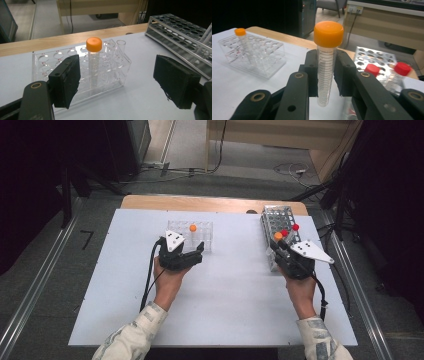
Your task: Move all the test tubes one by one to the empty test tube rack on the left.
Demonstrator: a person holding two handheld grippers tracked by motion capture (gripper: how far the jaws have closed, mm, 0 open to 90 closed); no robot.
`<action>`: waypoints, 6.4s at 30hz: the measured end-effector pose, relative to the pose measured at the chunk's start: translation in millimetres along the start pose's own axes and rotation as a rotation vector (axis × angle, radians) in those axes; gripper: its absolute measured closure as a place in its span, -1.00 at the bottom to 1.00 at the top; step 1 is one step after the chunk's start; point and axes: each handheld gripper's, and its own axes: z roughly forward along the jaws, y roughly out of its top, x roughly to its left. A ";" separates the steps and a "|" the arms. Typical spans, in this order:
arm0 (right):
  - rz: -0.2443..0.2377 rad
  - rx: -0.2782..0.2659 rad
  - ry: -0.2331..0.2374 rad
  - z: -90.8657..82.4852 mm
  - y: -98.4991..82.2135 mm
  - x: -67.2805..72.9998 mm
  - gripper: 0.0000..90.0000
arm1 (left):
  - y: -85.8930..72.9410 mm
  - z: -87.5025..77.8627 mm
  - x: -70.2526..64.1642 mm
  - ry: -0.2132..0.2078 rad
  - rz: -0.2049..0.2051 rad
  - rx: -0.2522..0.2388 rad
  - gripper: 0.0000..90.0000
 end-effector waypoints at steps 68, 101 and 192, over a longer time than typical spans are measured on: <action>-0.098 0.134 0.282 78.2 -9.2 136.1 -0.22 | 19.1 -12.2 -3.7 -0.127 0.052 -0.032 0.56; -0.091 0.152 0.199 54.6 -22.2 92.0 -0.34 | 58.2 19.2 35.7 0.053 0.026 -0.066 0.56; 0.131 0.087 -0.210 60.9 -42.4 -37.9 0.58 | -9.4 -26.7 31.1 -0.029 -0.036 -0.024 -0.72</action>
